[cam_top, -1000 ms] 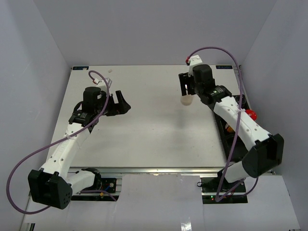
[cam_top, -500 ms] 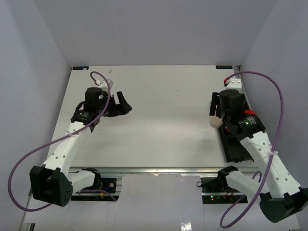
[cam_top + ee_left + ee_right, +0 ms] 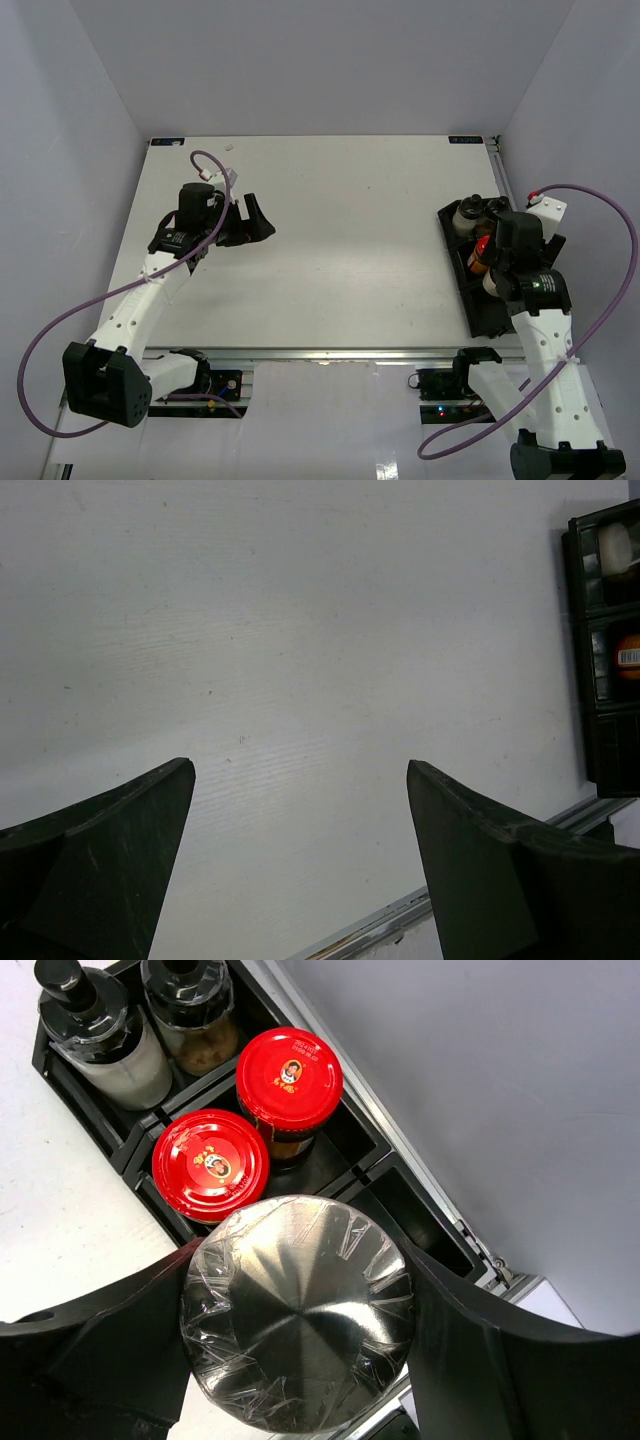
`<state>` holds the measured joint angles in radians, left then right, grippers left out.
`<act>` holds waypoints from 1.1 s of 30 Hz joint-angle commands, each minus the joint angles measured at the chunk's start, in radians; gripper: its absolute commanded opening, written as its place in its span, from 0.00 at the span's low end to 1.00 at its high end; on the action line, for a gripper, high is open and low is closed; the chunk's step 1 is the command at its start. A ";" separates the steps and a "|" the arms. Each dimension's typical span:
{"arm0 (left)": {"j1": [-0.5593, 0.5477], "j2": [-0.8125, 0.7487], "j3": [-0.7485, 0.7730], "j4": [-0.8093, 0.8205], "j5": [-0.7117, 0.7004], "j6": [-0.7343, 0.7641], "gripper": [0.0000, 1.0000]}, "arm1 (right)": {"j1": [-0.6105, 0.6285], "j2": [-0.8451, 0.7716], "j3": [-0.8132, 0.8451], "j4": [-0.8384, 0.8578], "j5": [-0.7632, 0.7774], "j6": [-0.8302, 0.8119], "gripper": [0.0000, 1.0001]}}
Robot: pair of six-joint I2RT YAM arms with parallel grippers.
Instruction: Organize the condiment bottles
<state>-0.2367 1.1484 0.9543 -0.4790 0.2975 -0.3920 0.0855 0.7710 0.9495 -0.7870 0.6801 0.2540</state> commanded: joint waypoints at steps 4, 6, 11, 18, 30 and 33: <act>0.007 -0.024 0.032 -0.047 -0.003 0.013 0.98 | -0.044 -0.057 -0.045 0.059 0.098 0.031 0.08; 0.006 -0.030 0.040 -0.057 -0.003 0.013 0.98 | -0.062 -0.070 -0.060 0.065 0.113 0.028 0.08; 0.005 -0.040 0.060 -0.078 -0.003 0.016 0.98 | -0.110 -0.096 -0.097 0.107 0.118 0.031 0.08; 0.006 -0.047 0.058 -0.093 -0.012 0.027 0.98 | -0.163 -0.100 -0.163 0.157 0.078 0.080 0.08; 0.005 -0.033 0.053 -0.080 0.001 0.026 0.98 | -0.178 -0.197 -0.248 0.225 0.089 0.080 0.08; 0.005 -0.039 0.049 -0.081 -0.003 0.025 0.98 | -0.178 -0.193 -0.262 0.232 0.088 0.100 0.08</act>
<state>-0.2367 1.1305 0.9775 -0.5678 0.2916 -0.3740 -0.0860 0.5819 0.6993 -0.6687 0.7281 0.3249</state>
